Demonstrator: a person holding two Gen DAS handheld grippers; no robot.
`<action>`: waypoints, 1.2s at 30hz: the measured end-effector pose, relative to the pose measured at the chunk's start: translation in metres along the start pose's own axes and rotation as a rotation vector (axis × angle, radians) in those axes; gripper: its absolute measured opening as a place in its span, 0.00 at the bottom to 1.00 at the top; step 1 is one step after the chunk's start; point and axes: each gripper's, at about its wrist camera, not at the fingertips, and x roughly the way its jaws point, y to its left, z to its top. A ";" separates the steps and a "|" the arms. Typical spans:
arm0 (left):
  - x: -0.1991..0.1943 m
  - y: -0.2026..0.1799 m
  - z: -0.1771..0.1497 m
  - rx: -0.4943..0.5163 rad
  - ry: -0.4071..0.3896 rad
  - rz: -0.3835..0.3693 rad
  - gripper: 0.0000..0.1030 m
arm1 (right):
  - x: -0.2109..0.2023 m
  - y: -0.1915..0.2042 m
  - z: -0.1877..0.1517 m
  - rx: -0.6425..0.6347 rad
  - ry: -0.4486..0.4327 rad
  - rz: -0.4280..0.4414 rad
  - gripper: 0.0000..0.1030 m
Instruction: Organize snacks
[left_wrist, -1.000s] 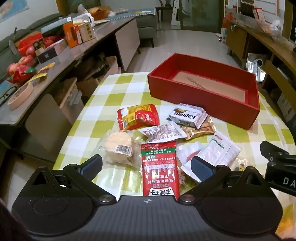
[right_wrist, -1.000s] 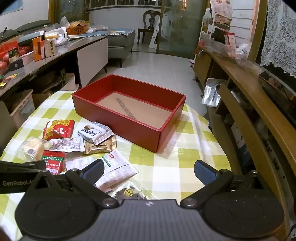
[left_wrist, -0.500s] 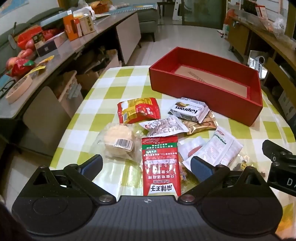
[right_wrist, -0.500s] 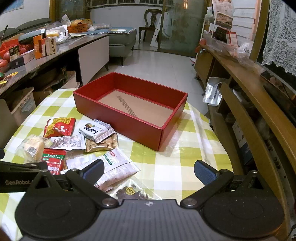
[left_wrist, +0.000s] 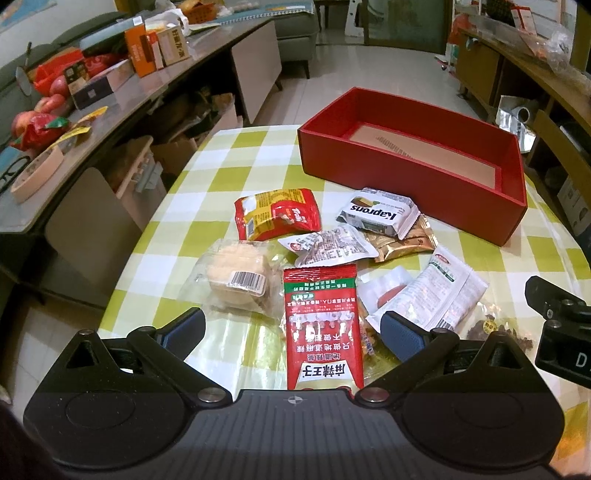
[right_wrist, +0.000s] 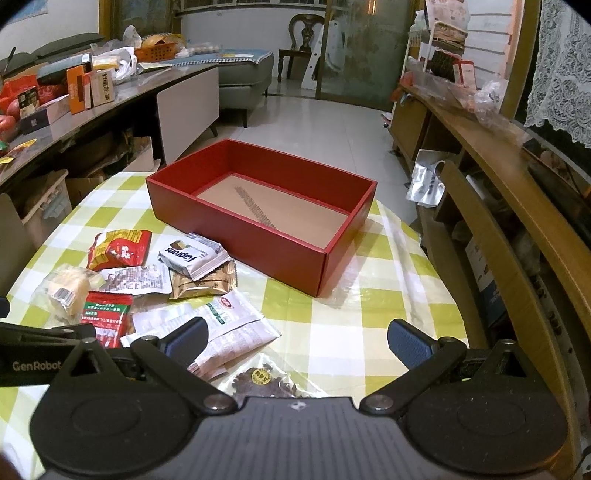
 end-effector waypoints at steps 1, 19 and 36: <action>0.000 0.000 0.000 0.000 0.001 0.000 0.99 | 0.000 0.000 0.000 -0.001 0.001 0.001 1.00; 0.000 0.001 -0.002 0.001 0.004 -0.002 0.99 | 0.002 0.002 0.000 -0.003 0.010 0.001 1.00; 0.001 0.000 -0.002 0.005 0.007 0.001 0.99 | 0.004 0.004 -0.002 -0.005 0.017 0.002 1.00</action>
